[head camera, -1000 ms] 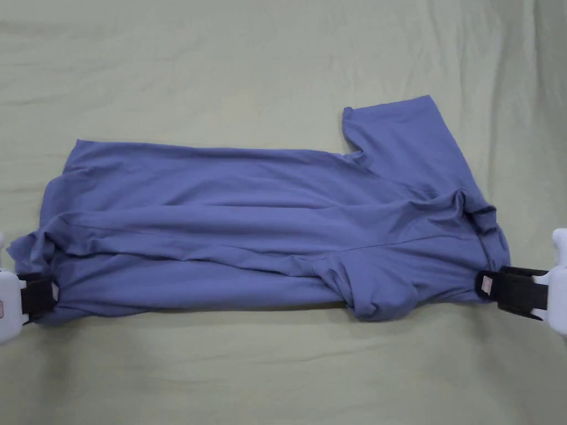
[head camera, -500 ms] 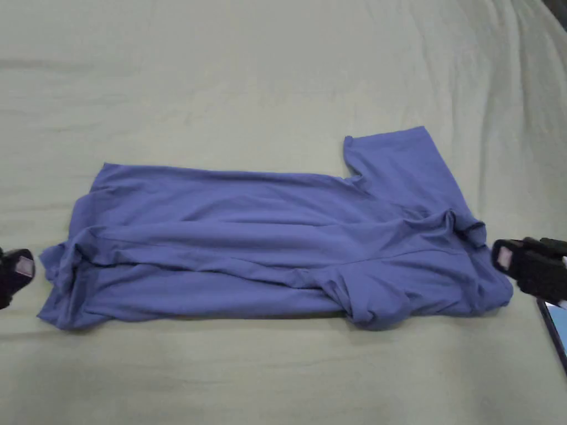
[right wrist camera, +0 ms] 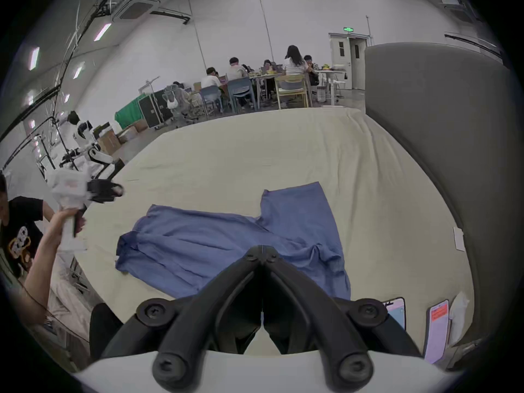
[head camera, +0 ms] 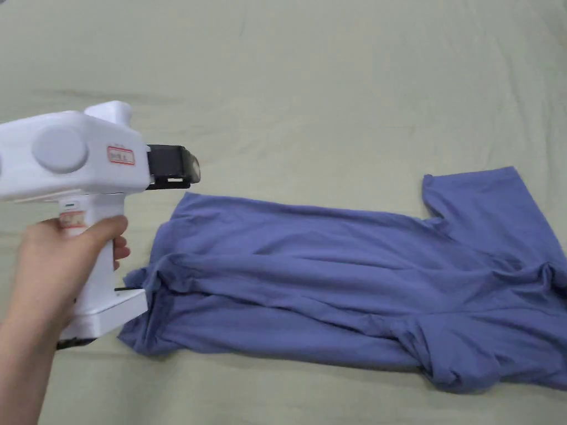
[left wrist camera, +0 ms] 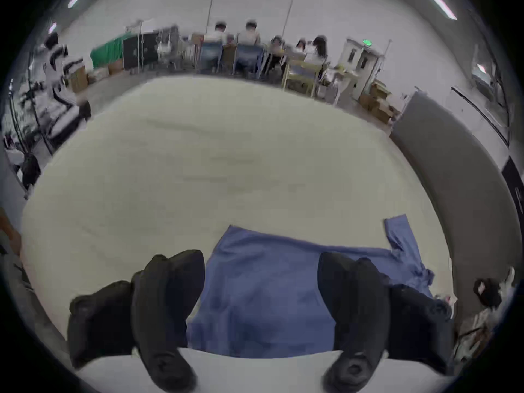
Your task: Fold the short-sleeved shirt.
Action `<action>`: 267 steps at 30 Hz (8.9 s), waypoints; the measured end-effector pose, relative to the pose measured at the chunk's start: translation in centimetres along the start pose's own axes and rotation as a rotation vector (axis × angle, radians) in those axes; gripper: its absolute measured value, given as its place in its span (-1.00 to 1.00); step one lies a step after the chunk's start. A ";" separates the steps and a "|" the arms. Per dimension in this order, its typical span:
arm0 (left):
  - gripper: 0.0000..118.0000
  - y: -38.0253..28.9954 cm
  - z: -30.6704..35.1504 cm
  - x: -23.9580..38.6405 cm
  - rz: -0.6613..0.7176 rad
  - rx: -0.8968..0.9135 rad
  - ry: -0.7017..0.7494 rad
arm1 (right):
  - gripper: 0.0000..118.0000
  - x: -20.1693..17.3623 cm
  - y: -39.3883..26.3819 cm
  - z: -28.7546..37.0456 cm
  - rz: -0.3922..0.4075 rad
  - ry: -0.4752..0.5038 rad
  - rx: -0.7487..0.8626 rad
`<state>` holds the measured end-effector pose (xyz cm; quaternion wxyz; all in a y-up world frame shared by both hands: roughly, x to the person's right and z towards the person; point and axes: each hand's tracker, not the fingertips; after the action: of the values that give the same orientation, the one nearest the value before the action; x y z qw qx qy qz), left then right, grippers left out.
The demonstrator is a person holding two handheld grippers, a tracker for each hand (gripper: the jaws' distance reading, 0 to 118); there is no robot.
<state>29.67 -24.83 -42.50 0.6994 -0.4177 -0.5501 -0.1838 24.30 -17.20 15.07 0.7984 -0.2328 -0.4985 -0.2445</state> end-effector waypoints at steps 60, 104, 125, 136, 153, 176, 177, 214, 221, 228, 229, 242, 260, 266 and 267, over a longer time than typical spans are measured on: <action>-0.96 -13.3 4.7 -0.6 -0.176 -0.196 0.175 | -0.94 6.6 -5.8 -5.6 -0.010 -0.035 -0.387; 0.56 -15.4 6.6 -5.0 0.085 -0.030 0.006 | -0.92 -3.0 -5.0 2.5 0.019 -0.016 -0.028; -0.63 -11.3 9.1 -8.1 -0.143 -0.027 0.385 | -0.92 -3.9 -5.2 -2.8 0.061 -0.019 -0.164; -0.63 -12.7 6.9 6.7 -0.029 -0.126 -0.199 | -0.92 -2.1 -5.2 -1.1 0.004 0.020 -0.104; 0.59 -11.2 8.7 8.3 -0.096 -0.093 -0.104 | -0.92 0.5 -6.1 1.0 -0.048 0.000 -0.092; -1.00 -15.8 1.5 23.8 -0.421 -0.301 -0.248 | -0.92 1.3 -6.0 1.5 -0.037 -0.040 -0.120; -1.00 -15.2 2.9 23.3 -0.417 -0.263 -0.265 | -0.92 1.5 -5.7 1.9 -0.053 -0.021 -0.107; -0.80 -11.4 9.7 -0.6 -0.075 -0.159 0.186 | -0.92 -0.7 -5.7 0.3 0.013 -0.020 -0.152; -0.79 -11.9 10.2 10.7 -0.121 -0.106 -0.027 | -0.92 0.1 -6.0 1.1 -0.012 0.000 -0.137; -0.80 -15.0 1.7 23.9 -0.241 -0.293 -0.265 | -0.92 3.2 -7.2 2.8 -0.077 -0.052 -0.129; -0.80 -15.5 0.8 24.9 -0.249 -0.311 -0.285 | -0.92 3.7 -7.4 3.0 -0.086 -0.065 -0.132; 0.58 -12.3 8.2 21.2 -0.265 -0.080 -0.120 | -0.92 5.6 -8.5 3.4 -0.130 -0.112 -0.149; -0.99 -18.3 -4.2 27.7 -0.371 -0.350 -0.296 | -0.92 4.5 -8.0 2.7 -0.111 -0.108 -0.186; -0.99 -14.4 6.0 22.8 -0.270 -0.145 -0.368 | -0.92 0.0 -4.7 2.6 -0.005 -0.014 -0.131; -0.99 -13.8 8.2 21.3 -0.275 -0.091 -0.340 | -0.92 -1.0 -4.0 2.2 0.017 0.011 -0.124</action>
<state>21.73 -22.16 -17.22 0.5455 -0.3949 -0.7028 -0.2292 19.90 -18.72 15.52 0.7871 -0.2845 -0.4763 -0.2695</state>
